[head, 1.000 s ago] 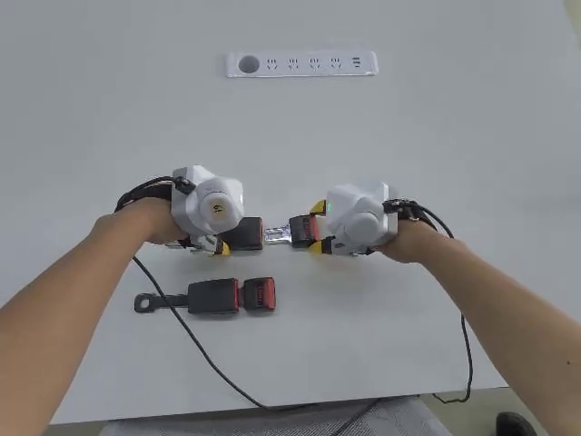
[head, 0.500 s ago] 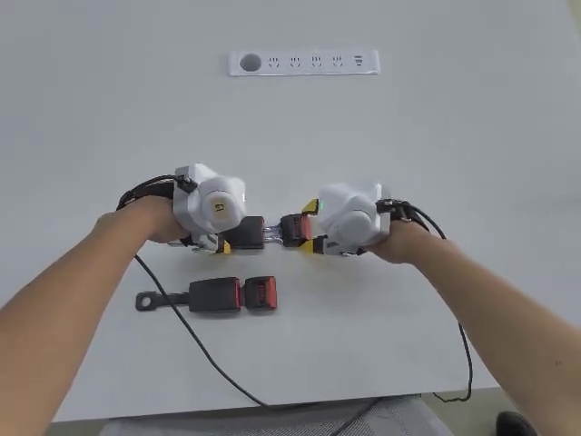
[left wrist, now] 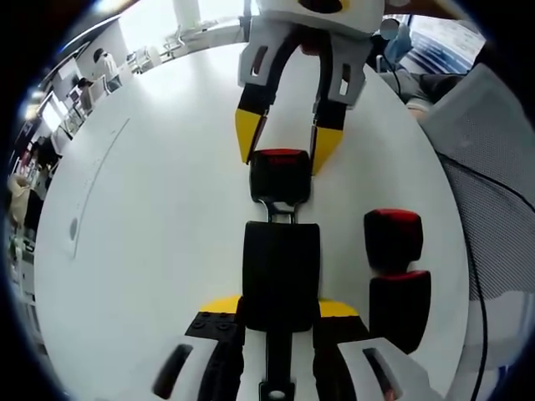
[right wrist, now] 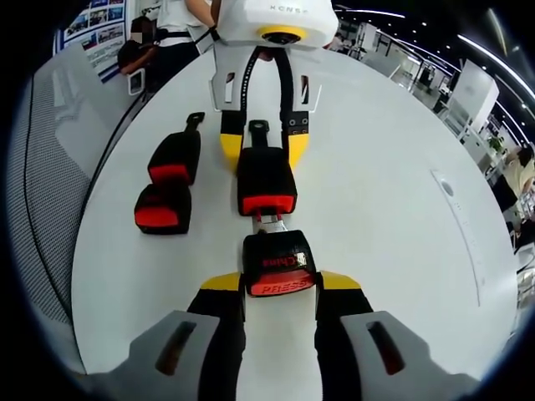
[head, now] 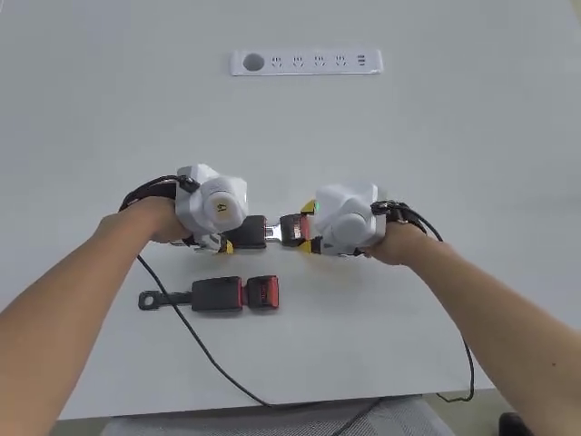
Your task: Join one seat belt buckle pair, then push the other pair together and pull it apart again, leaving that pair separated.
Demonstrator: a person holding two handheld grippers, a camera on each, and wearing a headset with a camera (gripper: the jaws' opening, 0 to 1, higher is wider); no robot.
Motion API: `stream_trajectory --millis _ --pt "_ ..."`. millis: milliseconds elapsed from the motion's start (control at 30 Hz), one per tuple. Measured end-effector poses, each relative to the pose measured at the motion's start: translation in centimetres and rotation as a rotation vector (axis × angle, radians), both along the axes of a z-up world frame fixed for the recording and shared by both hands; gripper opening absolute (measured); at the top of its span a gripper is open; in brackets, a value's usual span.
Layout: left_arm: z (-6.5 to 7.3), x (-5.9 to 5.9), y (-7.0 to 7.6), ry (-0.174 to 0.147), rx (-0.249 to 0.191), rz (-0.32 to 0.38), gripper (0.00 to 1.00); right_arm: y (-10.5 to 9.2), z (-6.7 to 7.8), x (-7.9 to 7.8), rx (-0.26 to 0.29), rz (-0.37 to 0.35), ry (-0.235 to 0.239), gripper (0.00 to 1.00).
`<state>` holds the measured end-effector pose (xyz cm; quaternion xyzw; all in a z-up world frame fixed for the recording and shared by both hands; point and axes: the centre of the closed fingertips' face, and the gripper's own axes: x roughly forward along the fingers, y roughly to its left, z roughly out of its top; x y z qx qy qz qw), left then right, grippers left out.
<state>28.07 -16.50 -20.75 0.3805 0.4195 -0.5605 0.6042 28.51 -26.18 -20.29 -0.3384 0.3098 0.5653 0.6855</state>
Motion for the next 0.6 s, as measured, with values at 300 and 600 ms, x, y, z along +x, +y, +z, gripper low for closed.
stream_trajectory --millis 300,600 --pt "-0.3 0.05 0.05 -0.003 -0.012 -0.016 0.31 0.23 -0.18 0.06 0.014 -0.011 0.008 0.29" --pt "0.07 -0.01 0.0 -0.005 -0.002 -0.033 0.31 0.49 -0.19 -0.07 0.006 -0.027 0.02 0.28"
